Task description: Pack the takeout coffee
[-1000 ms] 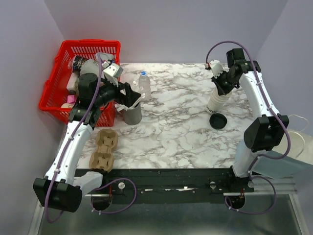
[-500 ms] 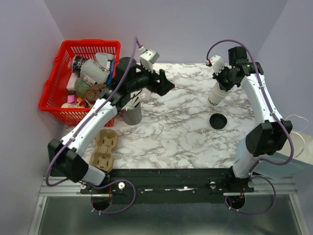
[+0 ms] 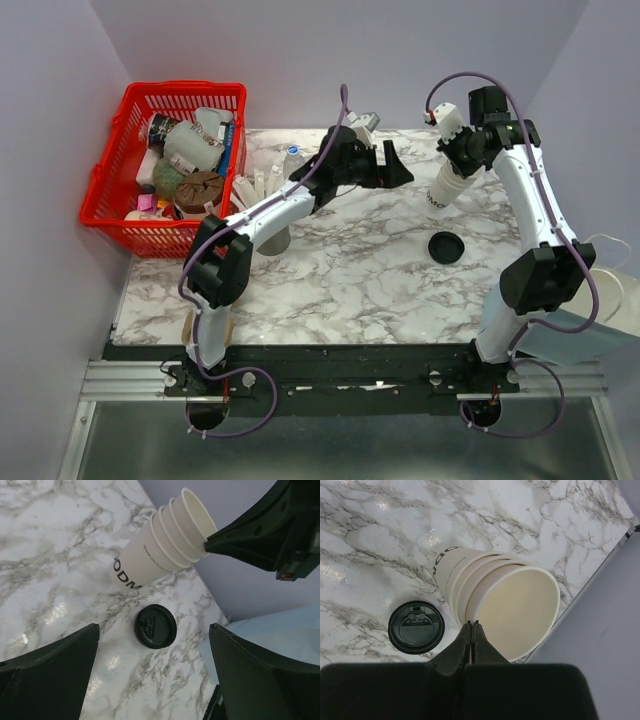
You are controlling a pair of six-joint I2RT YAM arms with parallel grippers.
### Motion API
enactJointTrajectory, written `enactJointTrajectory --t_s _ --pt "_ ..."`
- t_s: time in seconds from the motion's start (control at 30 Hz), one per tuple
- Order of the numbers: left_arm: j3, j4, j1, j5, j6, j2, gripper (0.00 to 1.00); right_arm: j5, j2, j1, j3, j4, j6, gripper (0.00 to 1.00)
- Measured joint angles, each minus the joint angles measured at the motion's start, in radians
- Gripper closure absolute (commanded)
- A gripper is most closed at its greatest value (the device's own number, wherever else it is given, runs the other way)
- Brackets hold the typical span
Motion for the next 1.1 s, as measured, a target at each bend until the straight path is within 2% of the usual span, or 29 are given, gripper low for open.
enactJointTrajectory --t_s 0.2,0.37,0.57,1.1 --pt "0.0 0.156 -0.034 0.051 -0.159 0.14 0.01 0.002 0.027 0.0 0.013 -0.009 0.025 1.0" --pt "0.007 0.262 -0.051 0.076 -0.236 0.216 0.01 0.001 0.055 0.0 0.01 -0.026 0.039 0.99" --pt "0.056 0.29 -0.071 0.074 -0.27 0.275 0.01 -0.003 0.058 0.002 0.008 -0.047 0.043 1.0" --pt "0.14 0.262 -0.093 0.003 -0.297 0.315 0.02 -0.016 0.057 0.034 -0.055 -0.067 0.048 1.0"
